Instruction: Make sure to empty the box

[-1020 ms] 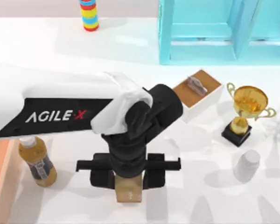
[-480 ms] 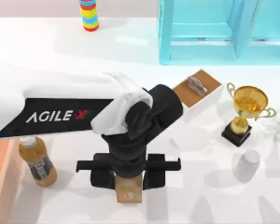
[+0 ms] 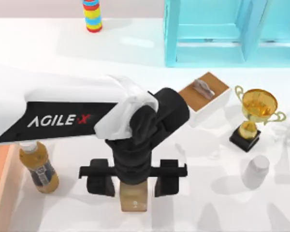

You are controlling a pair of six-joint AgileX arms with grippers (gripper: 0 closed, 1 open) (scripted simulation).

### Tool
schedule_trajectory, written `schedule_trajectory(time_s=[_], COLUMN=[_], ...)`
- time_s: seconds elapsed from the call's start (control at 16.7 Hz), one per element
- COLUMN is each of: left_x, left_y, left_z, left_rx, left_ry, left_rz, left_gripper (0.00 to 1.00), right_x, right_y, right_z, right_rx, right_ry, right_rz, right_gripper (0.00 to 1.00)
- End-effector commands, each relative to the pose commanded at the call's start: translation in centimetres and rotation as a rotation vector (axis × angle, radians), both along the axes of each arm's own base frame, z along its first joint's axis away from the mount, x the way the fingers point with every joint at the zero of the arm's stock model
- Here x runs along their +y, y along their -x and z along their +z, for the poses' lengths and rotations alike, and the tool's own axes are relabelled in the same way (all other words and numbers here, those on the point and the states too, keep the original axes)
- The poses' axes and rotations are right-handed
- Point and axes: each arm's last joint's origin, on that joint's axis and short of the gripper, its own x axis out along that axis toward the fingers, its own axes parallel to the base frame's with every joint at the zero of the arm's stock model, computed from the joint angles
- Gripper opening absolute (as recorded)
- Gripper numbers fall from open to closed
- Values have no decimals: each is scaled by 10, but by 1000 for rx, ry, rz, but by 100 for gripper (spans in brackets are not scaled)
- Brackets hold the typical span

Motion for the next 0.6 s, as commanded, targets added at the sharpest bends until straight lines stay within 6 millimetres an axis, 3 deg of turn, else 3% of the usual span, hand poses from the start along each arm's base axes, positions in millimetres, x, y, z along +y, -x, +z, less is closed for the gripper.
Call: schedule_trajectory(time_s=[0.6], left_x=[0], left_y=[-1], left_z=[4], left_rx=[0], left_ry=[1], left_rz=[2], left_gripper=[100], right_x=[0], right_y=[0], right_z=[0], right_rx=[0], right_ry=[0], right_rz=[0], right_gripper=[100])
